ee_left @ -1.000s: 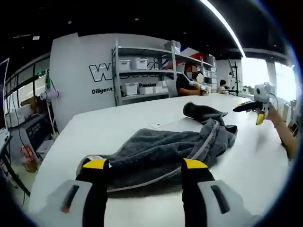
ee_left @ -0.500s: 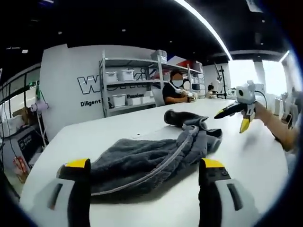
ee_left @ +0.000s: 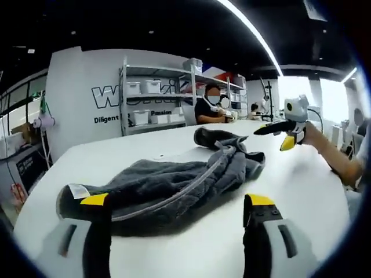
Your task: Fold the towel on the table until its edges align and the towel forms a compact rectangular stack.
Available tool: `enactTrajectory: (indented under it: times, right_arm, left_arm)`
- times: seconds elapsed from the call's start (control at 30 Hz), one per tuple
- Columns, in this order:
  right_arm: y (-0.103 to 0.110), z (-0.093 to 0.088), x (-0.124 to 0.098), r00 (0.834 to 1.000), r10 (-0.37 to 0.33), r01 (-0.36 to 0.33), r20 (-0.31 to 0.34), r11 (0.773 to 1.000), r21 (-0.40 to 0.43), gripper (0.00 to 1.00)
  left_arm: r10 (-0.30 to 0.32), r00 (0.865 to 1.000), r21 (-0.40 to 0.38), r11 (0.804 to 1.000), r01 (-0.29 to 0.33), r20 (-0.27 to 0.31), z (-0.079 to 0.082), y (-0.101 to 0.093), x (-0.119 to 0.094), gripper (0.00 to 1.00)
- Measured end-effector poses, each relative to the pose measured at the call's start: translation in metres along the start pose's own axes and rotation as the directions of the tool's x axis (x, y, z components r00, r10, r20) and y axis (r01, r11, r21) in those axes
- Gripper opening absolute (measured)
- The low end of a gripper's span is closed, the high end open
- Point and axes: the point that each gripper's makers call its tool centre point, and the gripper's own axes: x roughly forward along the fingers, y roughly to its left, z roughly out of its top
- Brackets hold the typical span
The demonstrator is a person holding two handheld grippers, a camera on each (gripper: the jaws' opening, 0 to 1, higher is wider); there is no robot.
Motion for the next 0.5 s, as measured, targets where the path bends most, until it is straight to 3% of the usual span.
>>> enactTrajectory:
  times: [0.23, 0.37, 0.43, 0.5]
  right_arm:
    - [-0.004, -0.002, 0.001, 1.000, -0.011, 0.011, 0.004, 0.999, 0.041, 0.85]
    - [-0.013, -0.002, 0.004, 0.998, -0.062, 0.060, 0.023, 0.996, 0.072, 0.86]
    - [-0.025, -0.003, 0.003, 0.990, -0.140, 0.138, 0.021, 0.988, 0.073, 0.83]
    - [-0.027, -0.001, 0.003, 0.988, -0.150, 0.146, 0.037, 0.985, 0.087, 0.81]
  left_arm:
    - [-0.015, 0.999, -0.027, 0.999, 0.016, 0.043, 0.007, -0.004, -0.003, 0.99]
    - [-0.014, 0.999, -0.030, 0.999, 0.015, 0.032, 0.004, -0.002, -0.002, 0.98]
    - [-0.012, 1.000, -0.047, 0.999, 0.013, 0.028, 0.002, 0.001, -0.002, 0.98]
    - [-0.014, 0.999, -0.062, 0.998, 0.016, 0.030, 0.002, 0.003, -0.002, 0.98]
